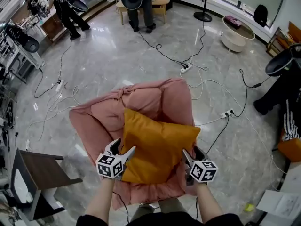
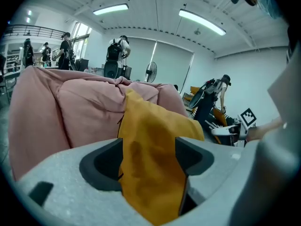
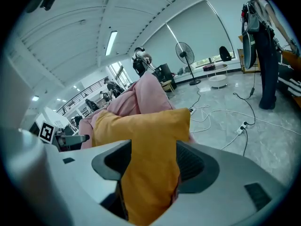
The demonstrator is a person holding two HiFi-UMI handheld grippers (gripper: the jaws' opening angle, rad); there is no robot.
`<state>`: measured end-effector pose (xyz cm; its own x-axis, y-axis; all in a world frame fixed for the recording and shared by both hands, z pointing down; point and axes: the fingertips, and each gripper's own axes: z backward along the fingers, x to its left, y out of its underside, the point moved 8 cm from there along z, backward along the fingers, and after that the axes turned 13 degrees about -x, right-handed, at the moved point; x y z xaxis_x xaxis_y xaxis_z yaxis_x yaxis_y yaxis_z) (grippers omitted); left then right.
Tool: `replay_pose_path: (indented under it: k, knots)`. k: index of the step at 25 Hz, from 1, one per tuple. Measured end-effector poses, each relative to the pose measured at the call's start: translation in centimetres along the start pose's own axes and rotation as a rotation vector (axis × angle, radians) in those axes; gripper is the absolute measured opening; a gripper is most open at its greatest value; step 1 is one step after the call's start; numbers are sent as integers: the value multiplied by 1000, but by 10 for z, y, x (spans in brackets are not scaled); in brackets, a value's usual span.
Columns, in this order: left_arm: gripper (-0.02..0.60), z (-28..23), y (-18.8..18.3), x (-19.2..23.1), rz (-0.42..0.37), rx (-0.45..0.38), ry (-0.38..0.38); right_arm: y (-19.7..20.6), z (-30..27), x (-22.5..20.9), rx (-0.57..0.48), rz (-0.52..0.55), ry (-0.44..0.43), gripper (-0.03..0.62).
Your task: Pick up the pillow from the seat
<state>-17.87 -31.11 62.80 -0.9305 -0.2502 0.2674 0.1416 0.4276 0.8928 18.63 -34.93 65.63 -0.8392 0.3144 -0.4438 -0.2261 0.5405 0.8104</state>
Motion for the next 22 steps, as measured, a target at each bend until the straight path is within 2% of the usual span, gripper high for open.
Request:
replay_pose_path:
  k: [8,12,18,22]
  knots:
    - [357,-39,0,12,26,37,3,13,-19,-24,20,-71,-15,298]
    - [357,-47,5,17,69,42,20,15,-31,-27,19,-90,-21,310]
    - [355,-53,11,20,104,20,33,27,-43,-30,7,-206,-46,310]
    - [337,-53,13,18,120,19,24,30,-42,-20,-18,-240,-54,233]
